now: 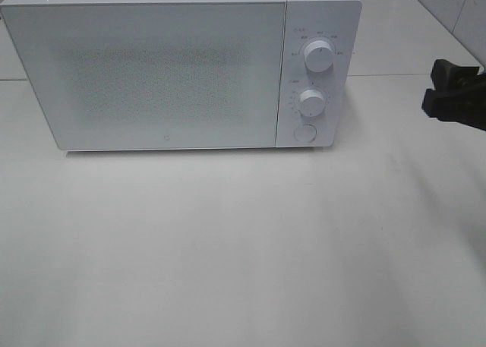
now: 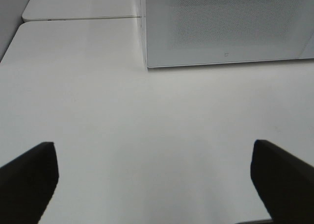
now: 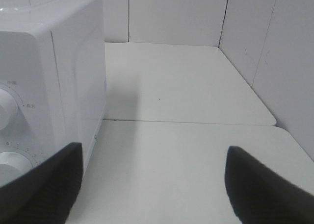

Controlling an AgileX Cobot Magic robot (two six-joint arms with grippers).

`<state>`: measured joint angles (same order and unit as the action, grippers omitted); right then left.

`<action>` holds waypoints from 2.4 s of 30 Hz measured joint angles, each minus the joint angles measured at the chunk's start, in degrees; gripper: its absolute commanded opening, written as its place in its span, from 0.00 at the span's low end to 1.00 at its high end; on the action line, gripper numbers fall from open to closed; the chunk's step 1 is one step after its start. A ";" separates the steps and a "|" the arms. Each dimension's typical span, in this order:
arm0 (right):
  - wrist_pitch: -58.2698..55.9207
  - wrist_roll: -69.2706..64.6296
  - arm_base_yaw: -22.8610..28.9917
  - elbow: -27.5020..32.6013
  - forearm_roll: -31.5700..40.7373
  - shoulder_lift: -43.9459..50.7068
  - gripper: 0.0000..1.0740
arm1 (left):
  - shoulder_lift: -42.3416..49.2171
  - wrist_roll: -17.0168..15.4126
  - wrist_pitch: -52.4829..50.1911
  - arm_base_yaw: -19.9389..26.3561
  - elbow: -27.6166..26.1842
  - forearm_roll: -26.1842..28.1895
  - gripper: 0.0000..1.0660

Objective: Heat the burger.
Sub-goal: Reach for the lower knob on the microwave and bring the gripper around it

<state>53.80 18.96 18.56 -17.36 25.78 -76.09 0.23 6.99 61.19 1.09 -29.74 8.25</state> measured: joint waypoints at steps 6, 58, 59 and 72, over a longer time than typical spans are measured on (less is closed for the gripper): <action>7.16 3.67 7.05 0.00 7.68 -4.24 0.71 | 0.00 0.00 0.00 0.00 0.00 0.00 0.94; 14.44 2.01 22.23 -27.44 18.56 -40.05 0.71 | 0.00 0.00 0.00 0.00 0.00 0.00 0.94; 14.27 2.01 22.06 -27.96 18.56 -40.68 0.71 | 0.00 0.00 0.00 0.00 0.00 0.00 0.94; 12.43 0.80 19.94 -31.34 18.22 -43.49 0.71 | 0.00 0.00 0.00 0.00 0.00 0.00 0.94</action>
<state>66.23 19.77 38.50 -48.70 44.00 -119.58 0.23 6.99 61.19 1.09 -29.74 8.25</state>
